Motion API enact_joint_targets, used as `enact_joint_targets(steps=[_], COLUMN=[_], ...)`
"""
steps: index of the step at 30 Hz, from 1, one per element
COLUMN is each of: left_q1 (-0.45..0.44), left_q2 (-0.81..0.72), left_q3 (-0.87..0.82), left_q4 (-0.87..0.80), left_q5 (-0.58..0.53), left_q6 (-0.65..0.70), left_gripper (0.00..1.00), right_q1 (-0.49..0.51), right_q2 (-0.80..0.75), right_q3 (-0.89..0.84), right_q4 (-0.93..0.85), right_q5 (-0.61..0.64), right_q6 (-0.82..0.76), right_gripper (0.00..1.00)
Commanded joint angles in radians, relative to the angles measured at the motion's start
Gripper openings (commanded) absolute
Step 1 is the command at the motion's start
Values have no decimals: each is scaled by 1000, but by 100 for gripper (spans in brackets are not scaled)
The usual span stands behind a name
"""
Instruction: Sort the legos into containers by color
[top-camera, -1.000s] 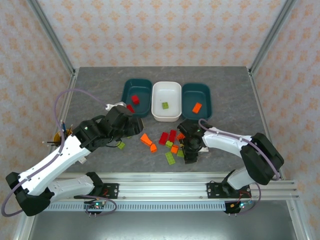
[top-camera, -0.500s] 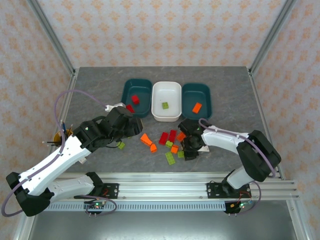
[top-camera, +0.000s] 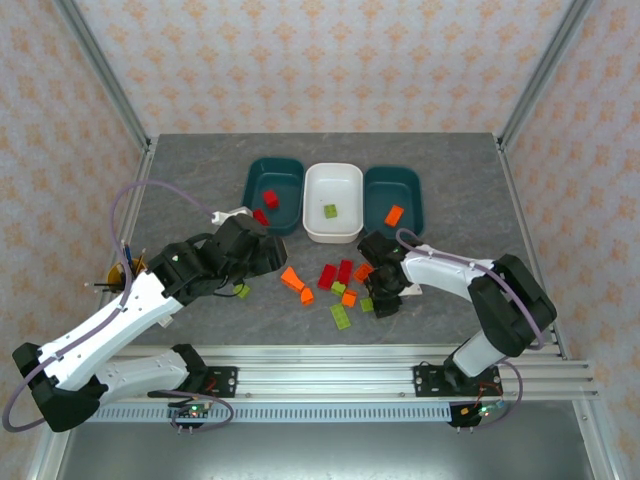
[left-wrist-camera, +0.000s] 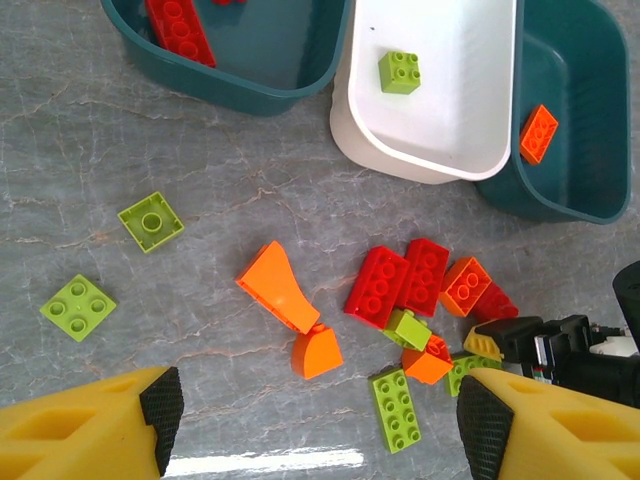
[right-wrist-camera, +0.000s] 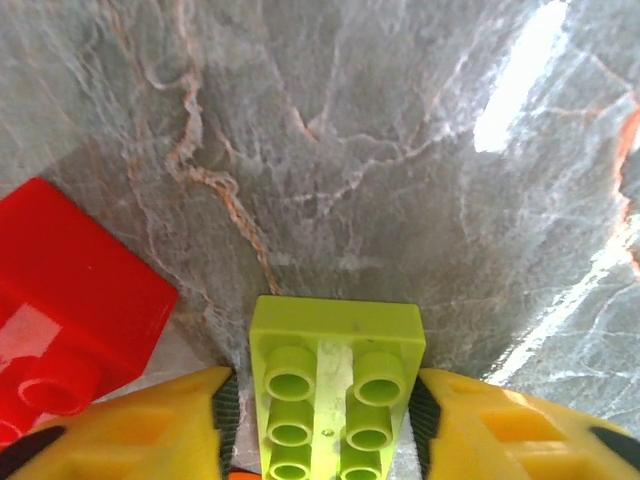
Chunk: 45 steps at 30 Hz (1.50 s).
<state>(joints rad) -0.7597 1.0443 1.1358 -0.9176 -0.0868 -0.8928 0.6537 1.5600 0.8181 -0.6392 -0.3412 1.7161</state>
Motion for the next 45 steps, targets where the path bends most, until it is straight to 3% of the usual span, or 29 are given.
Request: enact_joint_targets(steps=[1, 6, 10, 18, 30, 35, 42, 45], left_q1=[-10, -13, -16, -19, -20, -20, -20, -20], left_q2=[5, 8, 7, 8, 45, 35, 10, 5], left_q3=[-13, -12, -7, 36, 91, 85, 84, 85], left_q4=[19, 19, 14, -4, -4, -10, -16, -24], left_q5=[-28, -31, -35, -68, -83, -87, -99, -103], left_q6=[-15, -16, -16, -3, 5, -5, -13, -17], left_gripper=[75, 76, 75, 75, 75, 75, 76, 76], right_q1=[10, 9, 9, 15, 12, -7, -16, -22], right_q2=[68, 56, -3, -68, 319, 533, 689, 754], right_q3=[-37, -14, 71, 382, 868, 1077, 1222, 1298], right_q4=[38, 4, -114, -254, -275, -438, -525, -587], right_q5=[-19, 12, 102, 313, 326, 369, 442, 443], right_q6=[1, -21, -94, -464, -800, -814, -820, -816], right_gripper=[43, 30, 28, 27, 25, 25, 26, 31])
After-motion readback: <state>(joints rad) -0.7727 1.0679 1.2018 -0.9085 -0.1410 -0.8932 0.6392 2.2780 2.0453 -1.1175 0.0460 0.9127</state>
